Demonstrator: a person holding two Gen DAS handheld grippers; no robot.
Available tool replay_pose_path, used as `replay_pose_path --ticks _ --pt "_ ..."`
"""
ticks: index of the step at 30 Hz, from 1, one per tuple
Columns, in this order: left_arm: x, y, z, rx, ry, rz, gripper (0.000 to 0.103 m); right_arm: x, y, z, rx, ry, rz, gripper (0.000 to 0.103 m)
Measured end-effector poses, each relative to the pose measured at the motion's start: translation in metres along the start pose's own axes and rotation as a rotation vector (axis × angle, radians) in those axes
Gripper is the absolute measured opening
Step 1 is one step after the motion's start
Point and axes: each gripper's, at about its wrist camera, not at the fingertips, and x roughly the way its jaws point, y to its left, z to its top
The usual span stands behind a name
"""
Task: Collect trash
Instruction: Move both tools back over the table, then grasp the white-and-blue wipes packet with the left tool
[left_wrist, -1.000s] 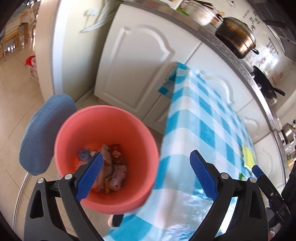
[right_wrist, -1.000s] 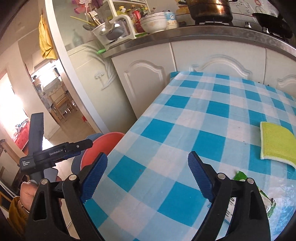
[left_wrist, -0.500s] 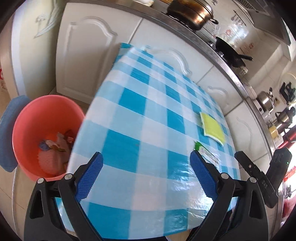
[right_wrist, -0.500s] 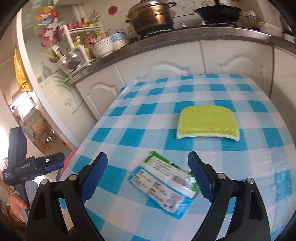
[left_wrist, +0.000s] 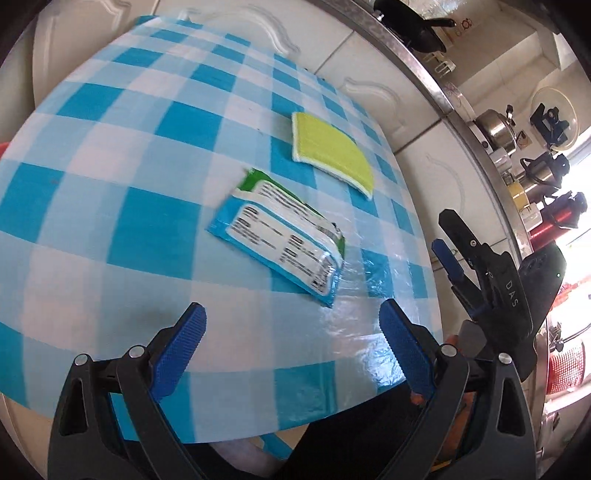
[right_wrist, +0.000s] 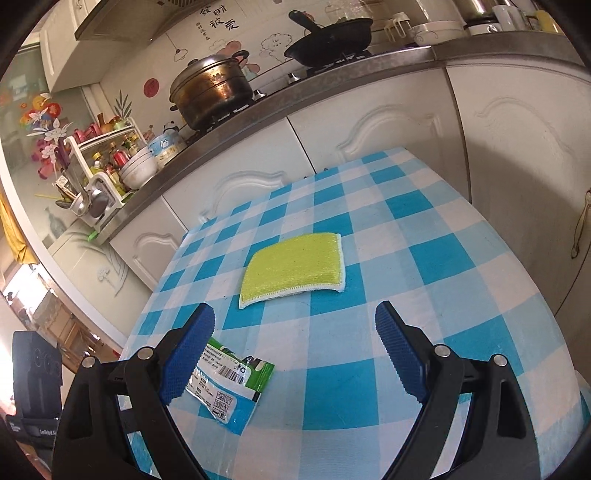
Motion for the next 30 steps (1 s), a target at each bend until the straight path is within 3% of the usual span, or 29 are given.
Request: replay_pose_path --ticks 7,14,25,30 --pt "0.041 -0.035 0.008 0.046 0.028 0.036 0.095 -0.011 -0.024 -0.001 0.051 -0.021 0.021 0.088" --pt "0.058 -0.046 0.025 0.074 -0.010 0.084 0.095 -0.015 -0.043 -0.002 0.091 -0.028 0.031 0.089" --pt "0.084 -0.046 0.078 0.162 -0.091 0.280 0.095 -0.005 -0.052 -0.002 0.104 0.002 0.051 0.089" --pt "0.092 -0.055 0.078 0.214 -0.085 0.314 0.095 0.004 -0.056 0.001 0.109 0.029 0.043 0.089"
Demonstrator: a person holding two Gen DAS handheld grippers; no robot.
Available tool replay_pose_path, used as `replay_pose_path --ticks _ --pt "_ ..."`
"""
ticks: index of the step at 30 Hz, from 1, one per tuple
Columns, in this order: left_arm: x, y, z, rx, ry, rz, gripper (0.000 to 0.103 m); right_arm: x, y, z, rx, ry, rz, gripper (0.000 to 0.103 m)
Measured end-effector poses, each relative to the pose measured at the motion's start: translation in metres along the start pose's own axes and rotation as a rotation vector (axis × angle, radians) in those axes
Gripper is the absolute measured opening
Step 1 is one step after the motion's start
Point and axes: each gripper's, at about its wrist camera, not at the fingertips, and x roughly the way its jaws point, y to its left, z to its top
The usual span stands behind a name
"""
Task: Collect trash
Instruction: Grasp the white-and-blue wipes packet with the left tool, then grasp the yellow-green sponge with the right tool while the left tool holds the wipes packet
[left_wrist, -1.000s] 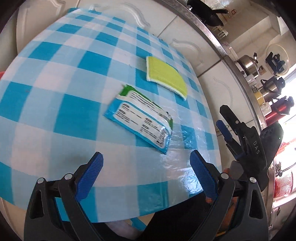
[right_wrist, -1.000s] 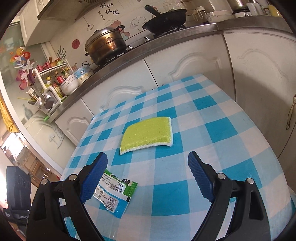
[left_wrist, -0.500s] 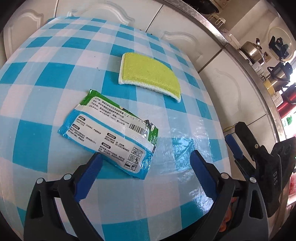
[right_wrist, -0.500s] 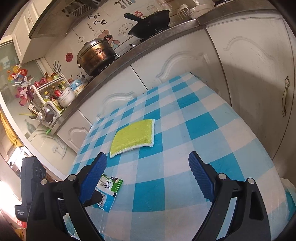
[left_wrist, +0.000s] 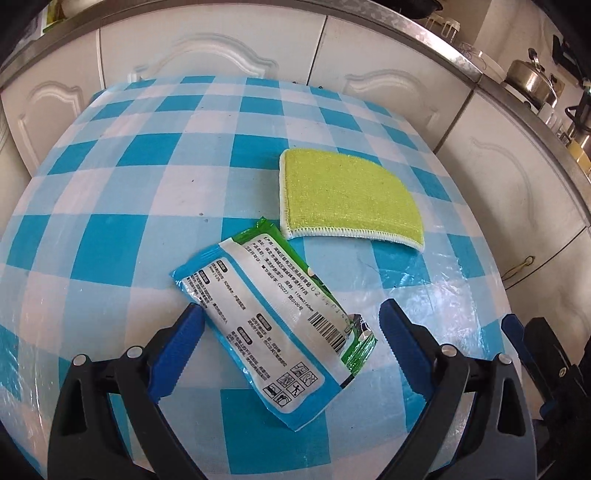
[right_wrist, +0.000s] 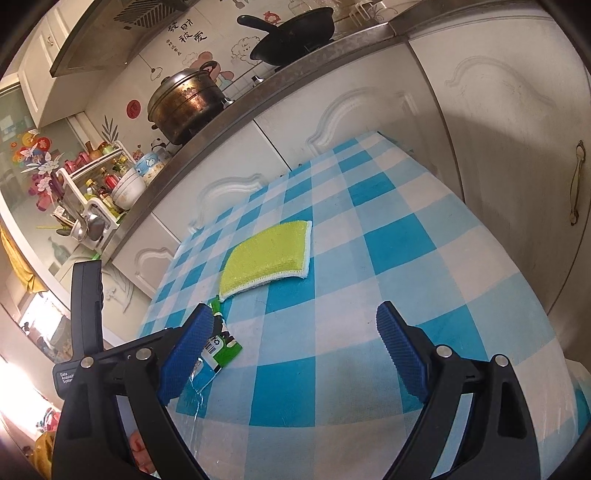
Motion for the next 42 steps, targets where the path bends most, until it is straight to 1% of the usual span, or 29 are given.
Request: replay_pose_path --ticks 5,7,11,14,16,19,23,25,27,32,35,38,39,40,42 --pt "0.007 -0.014 -0.005 0.114 -0.015 0.097 0.095 0.011 0.001 0.012 -0.023 0.025 -0.005 0.090" --pt "0.008 -0.015 -0.006 0.134 -0.020 0.111 0.095 0.017 0.003 0.018 -0.026 0.037 -0.005 0.090" --pt "0.009 -0.009 -0.005 0.135 -0.044 0.117 0.095 0.040 0.012 0.029 -0.057 0.093 -0.008 0.091" --pt "0.008 -0.006 -0.005 0.142 -0.057 0.112 0.091 0.061 0.021 0.034 -0.088 0.133 -0.011 0.091" --pt "0.006 -0.004 -0.004 0.147 -0.064 0.109 0.082 0.073 0.028 0.037 -0.114 0.151 -0.001 0.091" --pt "0.004 0.002 -0.002 0.151 -0.067 0.094 0.075 0.091 0.041 0.040 -0.196 0.187 0.019 0.091" --pt "0.001 0.015 0.000 0.142 -0.071 0.083 0.072 0.112 0.053 0.042 -0.346 0.227 -0.055 0.091" --pt "-0.001 0.026 0.001 0.126 -0.072 0.086 0.071 0.123 0.052 0.044 -0.349 0.262 -0.068 0.091" --pt "-0.004 0.037 0.002 0.108 -0.069 0.080 0.071 0.129 0.049 0.043 -0.320 0.284 -0.052 0.091" --pt "-0.011 0.065 0.002 0.086 -0.070 0.093 0.071 0.132 0.059 0.038 -0.267 0.289 0.025 0.092" --pt "-0.015 0.081 0.001 0.068 -0.073 0.101 0.071 0.138 0.076 0.031 -0.240 0.329 0.113 0.092" --pt "-0.020 0.095 0.000 0.045 -0.079 0.108 0.071 0.142 0.095 0.028 -0.241 0.352 0.202 0.092" --pt "-0.021 0.099 -0.001 0.041 -0.080 0.107 0.071 0.142 0.101 0.029 -0.255 0.341 0.204 0.092" --pt "-0.022 0.101 -0.001 0.040 -0.081 0.106 0.071 0.142 0.106 0.032 -0.275 0.314 0.187 0.092" --pt "-0.024 0.105 -0.002 0.034 -0.082 0.101 0.071 0.143 0.110 0.042 -0.323 0.259 0.128 0.092"
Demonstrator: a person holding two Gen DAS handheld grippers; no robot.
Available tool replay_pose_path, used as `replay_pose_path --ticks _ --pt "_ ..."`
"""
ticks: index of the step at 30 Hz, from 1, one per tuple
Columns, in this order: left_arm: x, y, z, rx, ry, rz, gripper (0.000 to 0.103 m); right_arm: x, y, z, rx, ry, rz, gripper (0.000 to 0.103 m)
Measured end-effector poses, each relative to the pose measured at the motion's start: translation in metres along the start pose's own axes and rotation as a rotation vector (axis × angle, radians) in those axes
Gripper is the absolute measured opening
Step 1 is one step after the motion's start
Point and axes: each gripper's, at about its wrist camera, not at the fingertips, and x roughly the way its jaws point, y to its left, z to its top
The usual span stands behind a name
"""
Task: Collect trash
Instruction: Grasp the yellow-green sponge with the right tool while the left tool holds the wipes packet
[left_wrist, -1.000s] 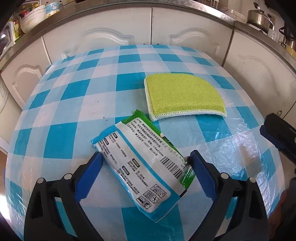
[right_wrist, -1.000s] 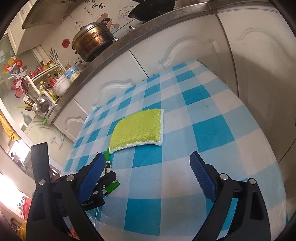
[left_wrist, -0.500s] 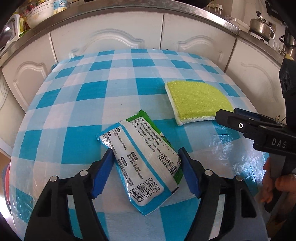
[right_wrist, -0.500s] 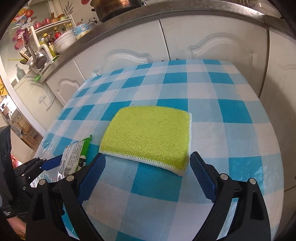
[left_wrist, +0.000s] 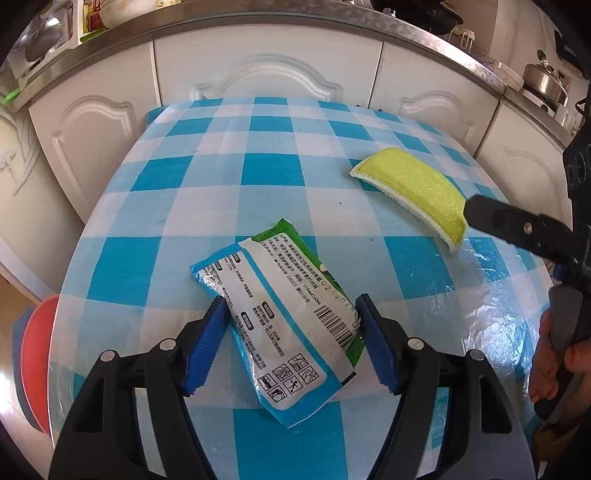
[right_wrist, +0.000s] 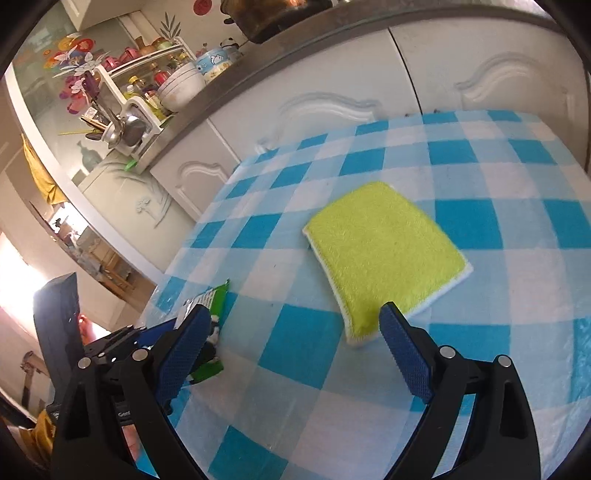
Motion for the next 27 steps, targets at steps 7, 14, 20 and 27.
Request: replay_pose_path --ticks 7,14,20,27 --pt "-0.001 0.000 -0.002 0.015 -0.011 -0.007 0.071 0.042 -0.007 0.023 -0.179 0.066 -0.219 0.092" --pt "-0.002 0.003 -0.002 0.014 -0.014 -0.029 0.071 0.063 -0.005 0.027 -0.282 0.096 -0.301 0.095" --pt "-0.003 0.006 -0.002 0.008 -0.014 -0.046 0.071 0.078 -0.013 0.036 -0.291 0.159 -0.300 0.096" --pt "-0.003 0.008 -0.002 -0.004 -0.016 -0.057 0.071 0.079 -0.020 0.036 -0.253 0.182 -0.263 0.094"
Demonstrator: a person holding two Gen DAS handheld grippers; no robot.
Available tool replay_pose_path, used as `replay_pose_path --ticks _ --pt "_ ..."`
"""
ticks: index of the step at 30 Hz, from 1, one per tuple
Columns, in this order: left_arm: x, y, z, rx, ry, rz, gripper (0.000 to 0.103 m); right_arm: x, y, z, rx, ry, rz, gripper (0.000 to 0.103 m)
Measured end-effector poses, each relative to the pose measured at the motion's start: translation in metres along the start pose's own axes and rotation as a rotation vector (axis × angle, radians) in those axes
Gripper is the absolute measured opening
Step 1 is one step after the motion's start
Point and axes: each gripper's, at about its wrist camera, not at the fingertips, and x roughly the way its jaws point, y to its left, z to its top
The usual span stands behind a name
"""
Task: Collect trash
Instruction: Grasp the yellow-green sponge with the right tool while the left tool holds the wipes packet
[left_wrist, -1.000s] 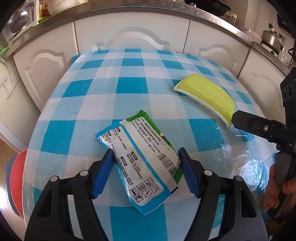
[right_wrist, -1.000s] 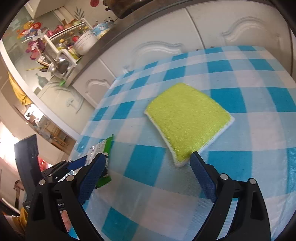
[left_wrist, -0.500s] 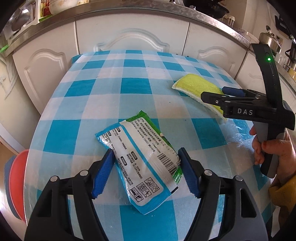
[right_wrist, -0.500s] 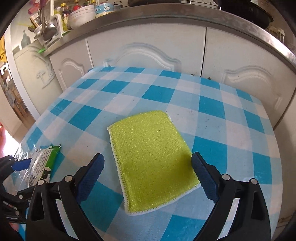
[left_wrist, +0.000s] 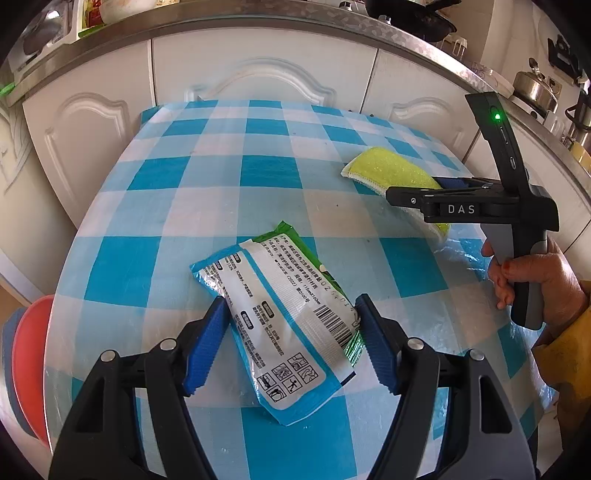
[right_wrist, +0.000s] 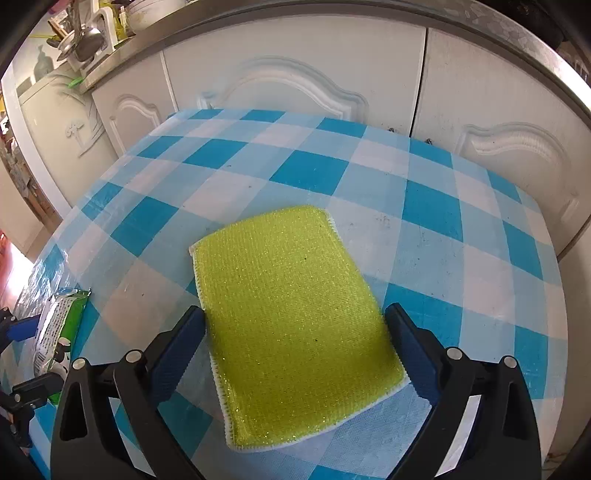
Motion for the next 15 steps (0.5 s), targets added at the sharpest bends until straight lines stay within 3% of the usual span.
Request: replay_pose_path --ticks 15 --pt "-0.005 0.011 -0.003 -0.037 -0.013 -0.013 0.071 -0.019 0.021 -0.024 0.036 -0.038 -0.040 0.074"
